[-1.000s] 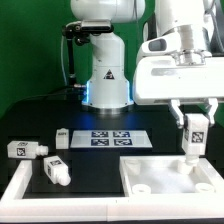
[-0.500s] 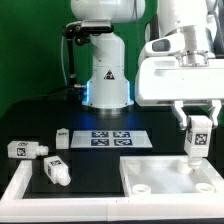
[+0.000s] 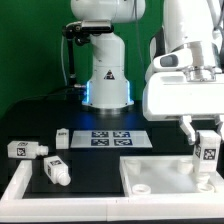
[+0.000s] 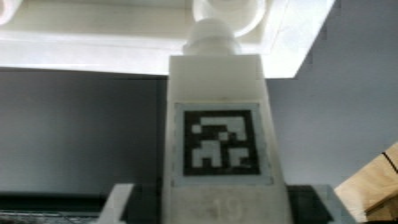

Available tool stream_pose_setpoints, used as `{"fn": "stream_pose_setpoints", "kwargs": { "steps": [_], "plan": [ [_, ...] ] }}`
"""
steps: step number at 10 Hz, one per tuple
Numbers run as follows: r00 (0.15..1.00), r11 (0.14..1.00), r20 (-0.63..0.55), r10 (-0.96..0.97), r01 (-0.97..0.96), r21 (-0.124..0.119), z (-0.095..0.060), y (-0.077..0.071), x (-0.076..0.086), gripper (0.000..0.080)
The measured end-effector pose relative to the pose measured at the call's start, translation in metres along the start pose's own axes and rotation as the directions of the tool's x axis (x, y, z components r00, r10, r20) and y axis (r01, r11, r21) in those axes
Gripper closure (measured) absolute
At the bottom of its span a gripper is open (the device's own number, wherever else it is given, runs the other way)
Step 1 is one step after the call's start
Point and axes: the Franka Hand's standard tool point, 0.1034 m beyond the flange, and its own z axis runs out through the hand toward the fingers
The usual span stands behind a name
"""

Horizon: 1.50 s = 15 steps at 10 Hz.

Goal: Assemble one leg

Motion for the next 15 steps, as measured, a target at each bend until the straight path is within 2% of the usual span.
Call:
{"fn": "stream_pose_setpoints", "kwargs": {
  "steps": [5, 8, 11, 12, 13, 14, 15],
  "plan": [
    [1.0, 1.0, 0.02, -0.015, 0.015, 0.004, 0.011, -0.008, -0.012, 0.0514],
    [0.999, 1.0, 0.034, -0.02, 0.02, 0.003, 0.017, -0.009, -0.021, 0.0514],
    [0.999, 1.0, 0.032, -0.022, 0.022, 0.001, 0.017, -0.008, -0.022, 0.0514],
    [0.999, 1.0, 0.033, -0.022, 0.022, 0.001, 0.018, -0.008, -0.023, 0.0449],
    [0.999, 1.0, 0.033, -0.022, 0.022, 0.001, 0.018, -0.008, -0.023, 0.0308],
    [0.999, 1.0, 0.033, -0.022, 0.022, 0.001, 0.018, -0.008, -0.023, 0.0308],
    [0.999, 1.0, 0.044, -0.022, 0.022, 0.003, 0.018, -0.008, -0.024, 0.0203]
  ]
}}
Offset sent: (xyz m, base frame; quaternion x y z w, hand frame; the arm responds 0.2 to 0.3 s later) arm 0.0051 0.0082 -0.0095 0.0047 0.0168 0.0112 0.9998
